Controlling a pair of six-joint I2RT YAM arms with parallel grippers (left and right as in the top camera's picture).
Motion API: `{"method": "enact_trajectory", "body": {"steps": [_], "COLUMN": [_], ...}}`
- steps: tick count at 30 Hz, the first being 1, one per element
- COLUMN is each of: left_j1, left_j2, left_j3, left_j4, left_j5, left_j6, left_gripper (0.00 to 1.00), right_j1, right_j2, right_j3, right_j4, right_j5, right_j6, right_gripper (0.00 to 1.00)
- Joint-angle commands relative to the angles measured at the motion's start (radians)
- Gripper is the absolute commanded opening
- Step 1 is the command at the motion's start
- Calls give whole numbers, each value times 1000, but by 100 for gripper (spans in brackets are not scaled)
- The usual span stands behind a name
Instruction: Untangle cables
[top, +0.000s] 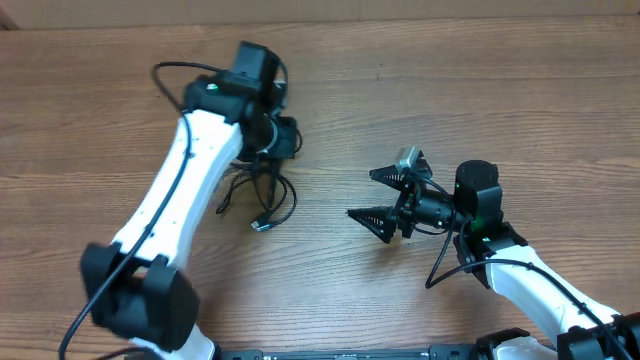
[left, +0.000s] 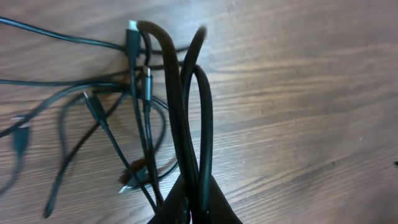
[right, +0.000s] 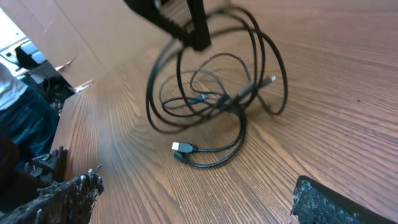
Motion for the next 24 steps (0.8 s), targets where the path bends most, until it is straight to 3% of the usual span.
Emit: {"method": "enact_trajectory", "body": {"steps": [1, 4, 9, 11, 22, 23, 24], "left_j1": [-27, -45, -51, -51, -49, -49, -49], "left_j2": [59, 95, 102, 102, 101, 101, 101], "left_j3": [21, 21, 22, 22, 22, 22, 22], "left_j4": [-2, 2, 27, 32, 39, 39, 39], "left_j5": [47, 47, 47, 47, 47, 47, 47], "left_j6": [19, 15, 15, 15, 16, 16, 20], "left_gripper": [15, 21, 59, 63, 64, 60, 47], "right_j1": [-12, -12, -12, -12, -12, -12, -12], "right_j2": [-2, -2, -2, -2, -2, -2, -2], "right_j3": [0, 0, 0, 0, 0, 0, 0], "right_j4": [0, -1, -1, -1, -1, -1, -1], "right_j5": [7, 7, 7, 8, 19, 19, 19], "right_j6": [2, 2, 2, 2, 2, 2, 2], "right_gripper": [100, 100, 100, 100, 100, 100, 100]}}
